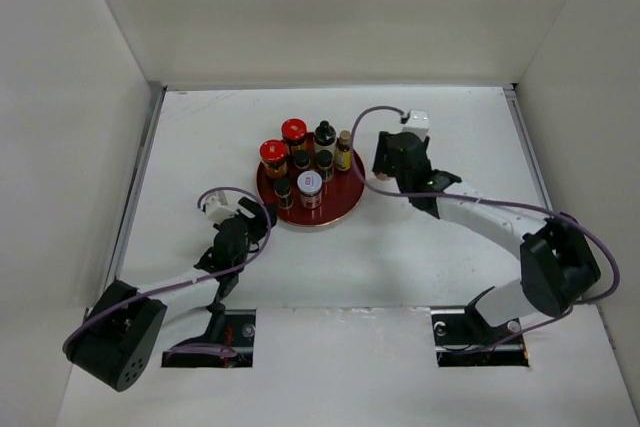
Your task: Organize the condiment bottles
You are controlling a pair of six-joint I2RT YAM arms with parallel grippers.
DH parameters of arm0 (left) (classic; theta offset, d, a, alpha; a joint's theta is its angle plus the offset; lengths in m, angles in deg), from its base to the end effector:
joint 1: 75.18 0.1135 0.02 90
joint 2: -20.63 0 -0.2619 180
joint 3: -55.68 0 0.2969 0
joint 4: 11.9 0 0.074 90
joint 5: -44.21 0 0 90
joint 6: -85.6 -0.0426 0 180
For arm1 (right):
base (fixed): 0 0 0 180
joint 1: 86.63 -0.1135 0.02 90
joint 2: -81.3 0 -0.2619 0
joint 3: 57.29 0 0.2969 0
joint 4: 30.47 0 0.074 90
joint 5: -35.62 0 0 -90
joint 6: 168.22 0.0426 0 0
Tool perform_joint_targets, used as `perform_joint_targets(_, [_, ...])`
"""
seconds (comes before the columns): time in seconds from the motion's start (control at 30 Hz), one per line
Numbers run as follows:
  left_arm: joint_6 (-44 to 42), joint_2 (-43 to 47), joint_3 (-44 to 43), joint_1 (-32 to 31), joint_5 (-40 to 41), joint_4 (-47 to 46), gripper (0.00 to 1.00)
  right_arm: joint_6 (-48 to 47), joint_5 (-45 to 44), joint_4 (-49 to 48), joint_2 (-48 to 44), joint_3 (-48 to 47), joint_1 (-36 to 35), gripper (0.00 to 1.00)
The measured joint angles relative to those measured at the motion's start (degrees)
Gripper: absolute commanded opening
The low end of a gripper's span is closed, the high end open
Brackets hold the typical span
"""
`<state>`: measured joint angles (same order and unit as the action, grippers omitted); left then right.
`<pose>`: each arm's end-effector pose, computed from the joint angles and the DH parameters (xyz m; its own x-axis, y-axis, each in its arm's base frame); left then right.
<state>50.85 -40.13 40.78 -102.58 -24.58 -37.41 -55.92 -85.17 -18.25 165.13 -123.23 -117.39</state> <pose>0.1895 -0.0809 0.0894 -0.2810 -0.7171 -0.6378 -0.1808 0.6922 -0.6987 0.3292 0.1705 0.2272 -0.4212 0.1287 -0.8978 0.1091 0.9899 0.0907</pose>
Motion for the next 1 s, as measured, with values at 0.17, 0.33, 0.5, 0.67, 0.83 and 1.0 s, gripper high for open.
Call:
perform_joint_targets(0.17, [0.00, 1.44, 0.00, 0.46, 0.00, -0.07, 0.68, 0.61, 1.01, -2.29, 2.60, -1.99, -10.34, 0.49])
perform_joint_targets(0.33, [0.00, 2.08, 0.00, 1.11, -0.07, 0.02, 0.68, 0.68, 1.22, -3.26, 10.19, -5.60, -13.86, 0.50])
perform_joint_targets(0.5, [0.00, 2.19, 0.00, 1.14, -0.11, 0.02, 0.68, 0.20, 0.74, -5.49, 16.24, -6.95, -15.39, 0.56])
perform_joint_targets(0.67, [0.00, 2.12, 0.00, 1.31, -0.31, 0.02, 0.68, -0.37, -1.11, -7.04, 17.84, -7.91, -16.46, 0.77])
perform_joint_targets(0.83, [-0.09, 2.23, 0.00, 1.90, -0.44, 0.02, 0.70, -0.20, -1.84, -9.03, 17.88, -7.91, -17.79, 1.00])
perform_joint_targets(1.0, [-0.85, 2.97, 0.00, 2.25, -0.46, 0.04, 0.70, -0.48, -2.89, -9.25, 13.75, -6.16, -18.49, 1.00])
